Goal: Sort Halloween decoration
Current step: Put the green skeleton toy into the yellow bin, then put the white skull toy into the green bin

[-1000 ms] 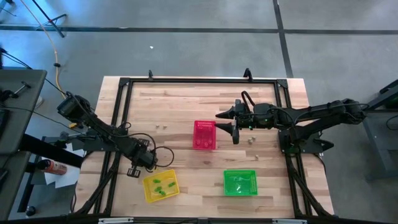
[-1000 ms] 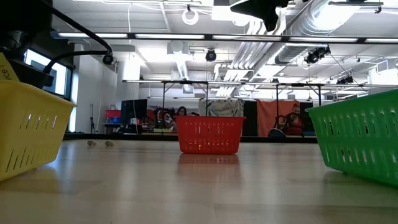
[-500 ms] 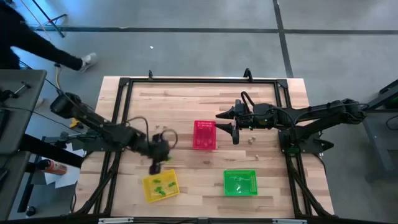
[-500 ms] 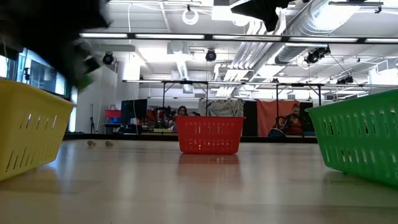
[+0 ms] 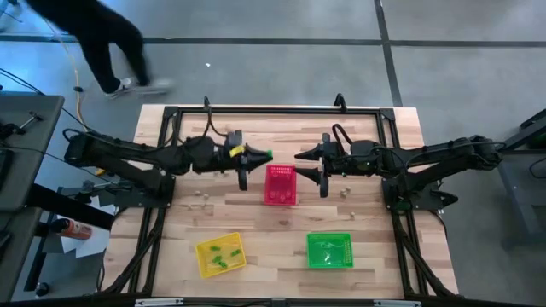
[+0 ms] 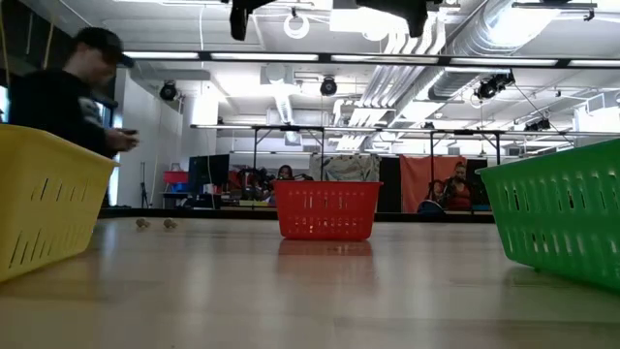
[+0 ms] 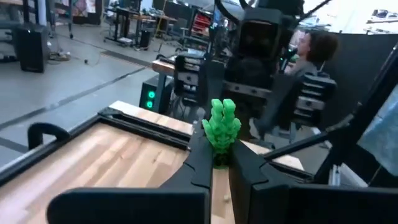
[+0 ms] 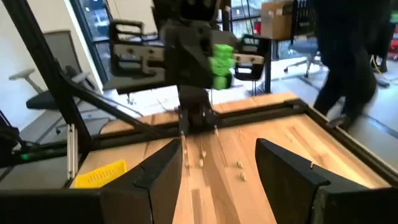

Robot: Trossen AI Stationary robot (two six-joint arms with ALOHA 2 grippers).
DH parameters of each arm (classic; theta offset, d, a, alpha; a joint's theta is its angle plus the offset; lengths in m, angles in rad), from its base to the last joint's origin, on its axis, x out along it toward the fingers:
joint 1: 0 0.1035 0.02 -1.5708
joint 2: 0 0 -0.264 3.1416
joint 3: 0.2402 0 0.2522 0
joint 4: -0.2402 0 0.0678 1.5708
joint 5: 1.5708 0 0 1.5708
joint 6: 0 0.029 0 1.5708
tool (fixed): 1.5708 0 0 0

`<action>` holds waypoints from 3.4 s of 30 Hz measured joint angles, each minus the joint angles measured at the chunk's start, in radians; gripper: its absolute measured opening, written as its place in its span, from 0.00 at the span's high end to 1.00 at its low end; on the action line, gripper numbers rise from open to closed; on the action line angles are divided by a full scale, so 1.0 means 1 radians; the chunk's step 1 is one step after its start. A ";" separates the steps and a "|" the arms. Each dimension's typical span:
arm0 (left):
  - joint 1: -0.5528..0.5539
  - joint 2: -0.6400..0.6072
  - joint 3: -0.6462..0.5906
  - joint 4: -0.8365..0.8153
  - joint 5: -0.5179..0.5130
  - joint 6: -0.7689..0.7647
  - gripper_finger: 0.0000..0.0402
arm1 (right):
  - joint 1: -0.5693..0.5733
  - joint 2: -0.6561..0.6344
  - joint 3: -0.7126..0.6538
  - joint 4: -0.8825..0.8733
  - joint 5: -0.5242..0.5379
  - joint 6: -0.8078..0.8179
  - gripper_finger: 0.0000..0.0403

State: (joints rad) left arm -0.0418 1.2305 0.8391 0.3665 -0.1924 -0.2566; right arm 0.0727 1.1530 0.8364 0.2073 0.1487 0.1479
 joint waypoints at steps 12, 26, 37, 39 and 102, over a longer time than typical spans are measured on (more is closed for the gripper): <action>0.037 0.001 0.013 -0.026 0.051 0.060 0.99 | 0.000 0.000 0.000 0.038 0.000 -0.026 0.51; -0.218 -0.030 0.120 -0.547 0.177 0.102 0.99 | 0.000 0.000 0.000 0.018 -0.001 -0.034 0.51; -0.656 0.083 0.235 -1.072 0.078 -0.154 0.99 | -0.001 0.000 0.000 -0.020 0.009 -0.061 0.51; -0.691 0.135 0.232 -1.103 0.074 -0.171 0.99 | -0.001 0.000 0.000 -0.028 0.009 -0.062 0.51; -0.220 -0.075 0.232 -0.924 -0.190 -0.018 0.55 | -0.001 0.000 0.000 -0.052 0.010 -0.017 0.51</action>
State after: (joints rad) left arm -0.2622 1.1553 1.0712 -0.5571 -0.3825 -0.2741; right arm 0.0719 1.1526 0.8364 0.1554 0.1585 0.1307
